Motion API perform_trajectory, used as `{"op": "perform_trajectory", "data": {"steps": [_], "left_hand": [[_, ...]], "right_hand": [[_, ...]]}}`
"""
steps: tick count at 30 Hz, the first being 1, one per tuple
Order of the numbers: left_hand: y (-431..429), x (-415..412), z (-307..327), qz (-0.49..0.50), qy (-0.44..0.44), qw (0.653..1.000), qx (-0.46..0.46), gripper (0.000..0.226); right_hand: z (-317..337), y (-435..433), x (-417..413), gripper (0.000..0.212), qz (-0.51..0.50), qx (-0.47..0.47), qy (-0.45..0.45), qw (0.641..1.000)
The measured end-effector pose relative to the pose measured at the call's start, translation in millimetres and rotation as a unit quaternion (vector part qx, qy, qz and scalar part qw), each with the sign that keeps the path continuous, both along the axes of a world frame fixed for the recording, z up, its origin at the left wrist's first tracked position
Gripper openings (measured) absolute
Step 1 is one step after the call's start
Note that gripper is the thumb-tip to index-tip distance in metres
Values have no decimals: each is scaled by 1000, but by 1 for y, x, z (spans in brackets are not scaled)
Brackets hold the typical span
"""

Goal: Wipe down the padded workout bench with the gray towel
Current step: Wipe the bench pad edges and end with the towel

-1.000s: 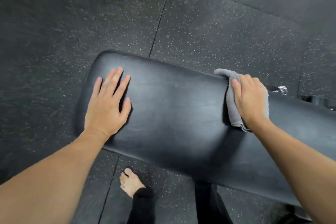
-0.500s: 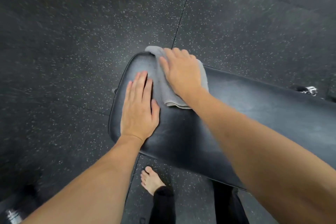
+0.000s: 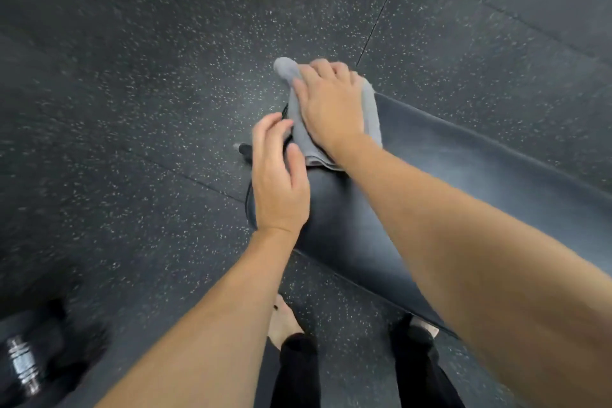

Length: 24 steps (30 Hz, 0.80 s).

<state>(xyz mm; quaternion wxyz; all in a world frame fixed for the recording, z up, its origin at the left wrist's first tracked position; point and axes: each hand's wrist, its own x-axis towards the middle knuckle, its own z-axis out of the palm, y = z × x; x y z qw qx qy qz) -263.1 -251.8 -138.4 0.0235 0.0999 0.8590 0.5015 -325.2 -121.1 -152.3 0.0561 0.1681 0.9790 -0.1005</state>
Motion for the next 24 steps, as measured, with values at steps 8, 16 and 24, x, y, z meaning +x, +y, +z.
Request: {"op": "perform_trajectory", "data": {"steps": [8,16,24], "left_hand": [[-91,7,15,58,14,995,-81,27],[-62,12,43,-59,30,993,-101,25],[-37,47,55,-176,29,973,-143,26]], "right_hand": [[10,-66,25,28,248,92,-67,962],[6,-110,129,43,384,97,-17,918],[-6,-28,268,27,466,161,17,870]]}}
